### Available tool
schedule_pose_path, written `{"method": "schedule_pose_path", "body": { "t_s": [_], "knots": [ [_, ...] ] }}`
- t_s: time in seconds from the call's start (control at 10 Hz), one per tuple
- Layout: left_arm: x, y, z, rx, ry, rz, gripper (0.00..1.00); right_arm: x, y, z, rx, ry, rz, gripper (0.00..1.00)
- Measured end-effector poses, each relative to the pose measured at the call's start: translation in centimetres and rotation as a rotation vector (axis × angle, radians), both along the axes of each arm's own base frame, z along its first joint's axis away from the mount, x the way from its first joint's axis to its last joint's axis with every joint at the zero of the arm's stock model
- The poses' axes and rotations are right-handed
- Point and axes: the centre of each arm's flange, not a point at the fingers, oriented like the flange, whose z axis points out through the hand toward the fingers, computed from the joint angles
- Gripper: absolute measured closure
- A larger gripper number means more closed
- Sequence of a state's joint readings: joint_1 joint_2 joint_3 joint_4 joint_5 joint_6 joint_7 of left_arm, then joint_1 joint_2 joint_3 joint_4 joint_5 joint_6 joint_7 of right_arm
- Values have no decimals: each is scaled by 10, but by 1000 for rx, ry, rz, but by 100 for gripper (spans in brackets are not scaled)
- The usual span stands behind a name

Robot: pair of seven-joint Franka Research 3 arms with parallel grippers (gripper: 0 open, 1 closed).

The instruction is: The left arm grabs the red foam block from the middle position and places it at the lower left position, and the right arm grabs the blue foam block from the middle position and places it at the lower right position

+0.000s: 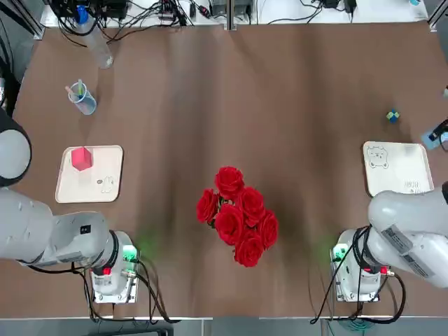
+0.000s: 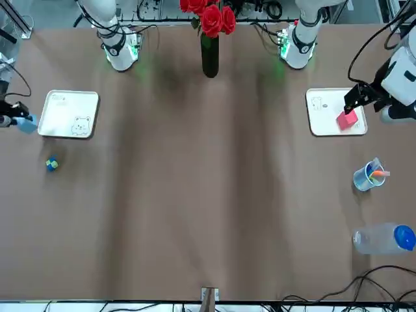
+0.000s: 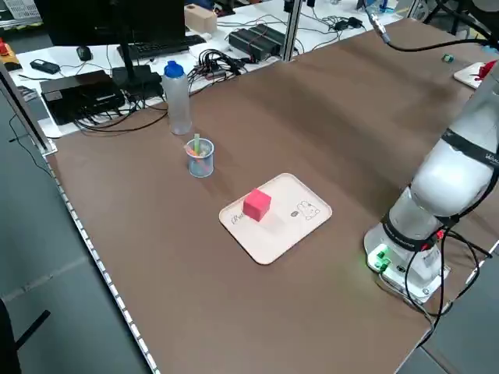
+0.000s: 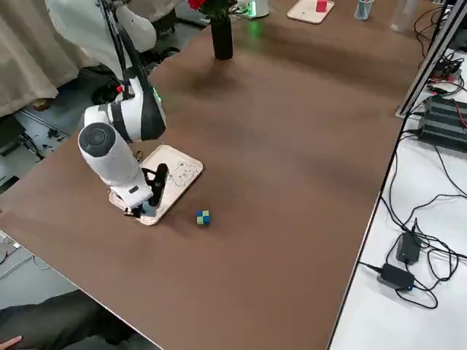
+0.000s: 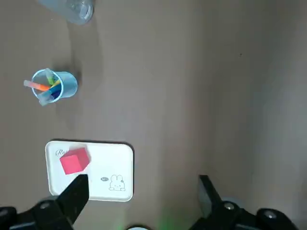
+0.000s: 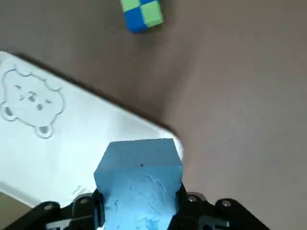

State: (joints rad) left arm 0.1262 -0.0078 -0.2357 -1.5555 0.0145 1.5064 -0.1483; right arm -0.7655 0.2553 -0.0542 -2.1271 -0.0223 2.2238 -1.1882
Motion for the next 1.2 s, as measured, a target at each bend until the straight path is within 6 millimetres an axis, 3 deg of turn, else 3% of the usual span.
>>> {"method": "schedule_pose_path", "body": {
  "t_s": [0.3,0.9,1.1,1.2],
  "knots": [
    [8,-8,-9,-6,-10,-17,0,-33,36,-9,-16,-17,-41,47],
    [14,-8,-6,-12,-49,-18,0,-58,64,-48,-90,-92,-84,45],
    [14,-6,-5,-12,-54,-14,0,-59,65,-50,-88,-90,-84,19],
    [15,-4,-3,-13,-62,-11,0,-59,65,-50,-87,-90,-84,11]
  ]
}}
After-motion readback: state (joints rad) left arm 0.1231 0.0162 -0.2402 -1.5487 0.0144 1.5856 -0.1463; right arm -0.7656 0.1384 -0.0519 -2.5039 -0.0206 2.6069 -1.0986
